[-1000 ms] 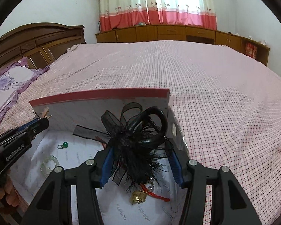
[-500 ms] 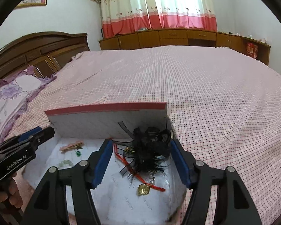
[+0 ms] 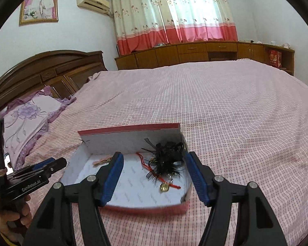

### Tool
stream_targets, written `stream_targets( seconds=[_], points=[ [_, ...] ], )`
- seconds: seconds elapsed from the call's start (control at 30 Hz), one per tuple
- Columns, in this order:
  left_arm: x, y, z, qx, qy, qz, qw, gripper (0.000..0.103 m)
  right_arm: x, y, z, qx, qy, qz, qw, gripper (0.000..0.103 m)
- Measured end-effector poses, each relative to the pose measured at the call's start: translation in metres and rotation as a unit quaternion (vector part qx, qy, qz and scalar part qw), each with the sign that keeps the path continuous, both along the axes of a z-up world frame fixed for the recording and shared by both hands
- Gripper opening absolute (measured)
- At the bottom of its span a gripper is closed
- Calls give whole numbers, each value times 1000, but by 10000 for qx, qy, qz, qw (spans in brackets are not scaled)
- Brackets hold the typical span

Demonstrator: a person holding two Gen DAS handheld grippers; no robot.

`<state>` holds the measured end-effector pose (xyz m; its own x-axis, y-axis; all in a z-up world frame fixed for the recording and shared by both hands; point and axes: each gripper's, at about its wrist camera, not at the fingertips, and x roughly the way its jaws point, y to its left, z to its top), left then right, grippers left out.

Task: Organize jewelry
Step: 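Withdraw from the shoebox and grasp the small gold charm with the left gripper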

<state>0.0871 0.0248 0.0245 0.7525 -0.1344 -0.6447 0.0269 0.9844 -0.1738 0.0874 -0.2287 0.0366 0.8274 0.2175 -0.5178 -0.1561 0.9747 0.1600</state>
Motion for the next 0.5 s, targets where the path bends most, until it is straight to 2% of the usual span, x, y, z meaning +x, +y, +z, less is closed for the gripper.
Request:
stream_targets(
  seconds=[0.27, 0.5],
  points=[
    [-25, -10, -4, 23, 139, -209, 9997, 39, -37, -15, 2, 14, 33, -12, 10000, 66],
    [-34, -32, -22, 76, 431, -455, 9980, 39, -62, -26, -8, -55, 82, -136, 9999, 66]
  ],
)
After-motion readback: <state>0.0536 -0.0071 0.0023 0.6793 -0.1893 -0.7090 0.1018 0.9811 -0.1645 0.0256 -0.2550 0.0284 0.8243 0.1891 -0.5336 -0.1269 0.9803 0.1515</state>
